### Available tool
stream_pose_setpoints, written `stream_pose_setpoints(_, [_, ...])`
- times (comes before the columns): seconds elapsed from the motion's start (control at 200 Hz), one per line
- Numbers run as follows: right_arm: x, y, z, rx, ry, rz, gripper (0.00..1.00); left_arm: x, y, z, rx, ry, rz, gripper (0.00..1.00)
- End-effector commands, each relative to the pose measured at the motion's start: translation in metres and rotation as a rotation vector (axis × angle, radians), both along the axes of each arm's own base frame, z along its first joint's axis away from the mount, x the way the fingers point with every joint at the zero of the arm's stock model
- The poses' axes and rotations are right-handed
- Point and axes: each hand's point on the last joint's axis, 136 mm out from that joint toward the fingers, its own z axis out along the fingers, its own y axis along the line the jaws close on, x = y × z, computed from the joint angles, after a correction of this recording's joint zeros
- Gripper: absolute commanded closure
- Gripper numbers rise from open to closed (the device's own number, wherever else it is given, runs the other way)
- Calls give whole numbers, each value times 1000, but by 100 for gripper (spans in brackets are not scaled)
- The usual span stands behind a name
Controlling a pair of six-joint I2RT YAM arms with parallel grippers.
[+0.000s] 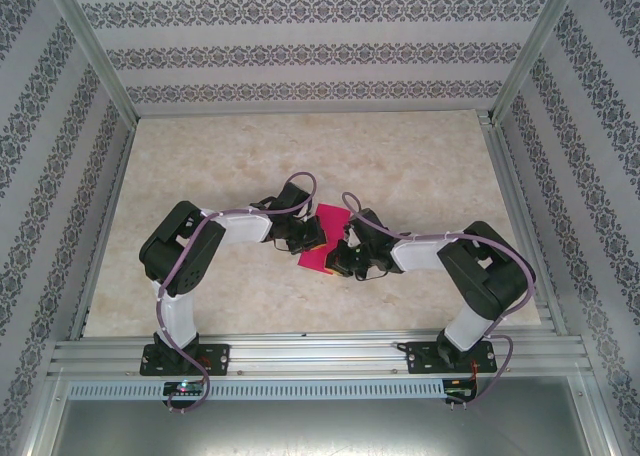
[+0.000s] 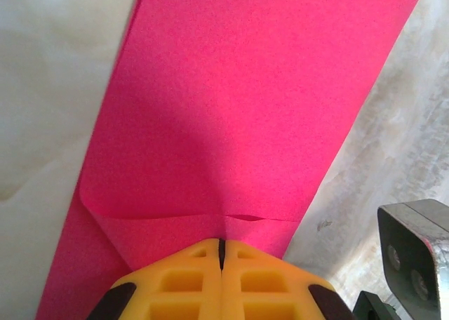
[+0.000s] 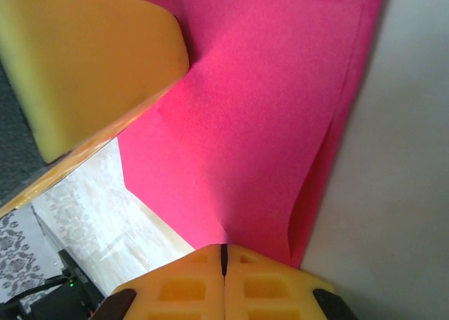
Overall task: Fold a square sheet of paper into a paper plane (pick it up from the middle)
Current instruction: Fold the triangle a second time at the center of the table.
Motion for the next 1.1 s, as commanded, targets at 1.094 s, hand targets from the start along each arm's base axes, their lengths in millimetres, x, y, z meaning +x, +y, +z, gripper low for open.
stream_pose_setpoints(1.094, [-27, -29, -48, -166, 127, 27, 100, 27, 52, -20, 72, -37, 107, 84])
